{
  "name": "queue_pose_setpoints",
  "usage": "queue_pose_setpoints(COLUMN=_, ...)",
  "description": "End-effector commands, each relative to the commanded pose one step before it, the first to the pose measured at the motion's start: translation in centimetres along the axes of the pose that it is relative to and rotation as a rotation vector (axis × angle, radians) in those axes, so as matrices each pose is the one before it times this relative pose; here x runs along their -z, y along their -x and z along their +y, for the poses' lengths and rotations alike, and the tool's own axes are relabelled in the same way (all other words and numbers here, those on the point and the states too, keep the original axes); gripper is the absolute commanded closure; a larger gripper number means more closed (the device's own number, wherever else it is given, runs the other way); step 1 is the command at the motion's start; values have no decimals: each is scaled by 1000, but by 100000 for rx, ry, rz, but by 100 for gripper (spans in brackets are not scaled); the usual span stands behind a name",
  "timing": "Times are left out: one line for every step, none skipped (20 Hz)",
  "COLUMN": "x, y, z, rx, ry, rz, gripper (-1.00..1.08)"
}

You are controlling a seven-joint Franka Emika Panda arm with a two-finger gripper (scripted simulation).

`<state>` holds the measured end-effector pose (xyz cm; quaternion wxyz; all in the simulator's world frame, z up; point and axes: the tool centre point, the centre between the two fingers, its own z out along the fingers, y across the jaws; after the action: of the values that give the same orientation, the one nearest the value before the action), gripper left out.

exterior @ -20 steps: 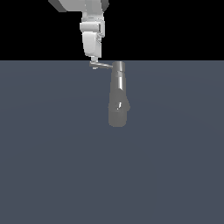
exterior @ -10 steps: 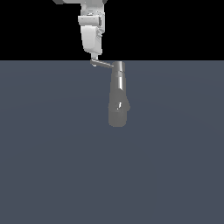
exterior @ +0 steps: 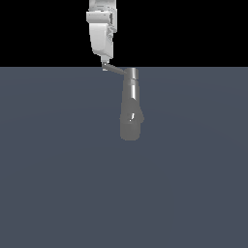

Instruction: Turn on the faucet by rotating a designated handle.

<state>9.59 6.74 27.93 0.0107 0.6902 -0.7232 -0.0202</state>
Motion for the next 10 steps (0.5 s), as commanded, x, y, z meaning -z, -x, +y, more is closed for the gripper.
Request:
queue_pose_setpoints(x=148, y=-725, z=720, rx=-244, ry=585, rz=118, gripper=108)
queue_pose_setpoints(x=81, y=-196, z=246, rx=42, ry=54, rz=-7, gripper=108)
queue_pose_setpoints(x=82, y=-198, z=248, rx=42, ry=54, rz=-7, gripper=108)
queue_pose_setpoints(x=83, y=-200, z=250, rx=42, ry=54, rz=-7, gripper=108)
queue_pose_setpoints(x=84, y=-202, z=253, rx=42, ry=54, rz=-7, gripper=108)
queue_pose_setpoints(x=85, y=-203, z=255, rx=42, ry=54, rz=-7, gripper=108)
queue_pose_setpoints(x=86, y=-205, z=257, rx=42, ry=54, rz=-7, gripper=108)
queue_pose_setpoints(x=87, y=-207, z=259, rx=42, ry=54, rz=-7, gripper=108)
queue_pose_setpoints(x=81, y=-204, z=258, rx=51, ry=67, rz=-8, gripper=108)
queue_pose_setpoints(x=89, y=-211, z=263, rx=42, ry=55, rz=-6, gripper=108)
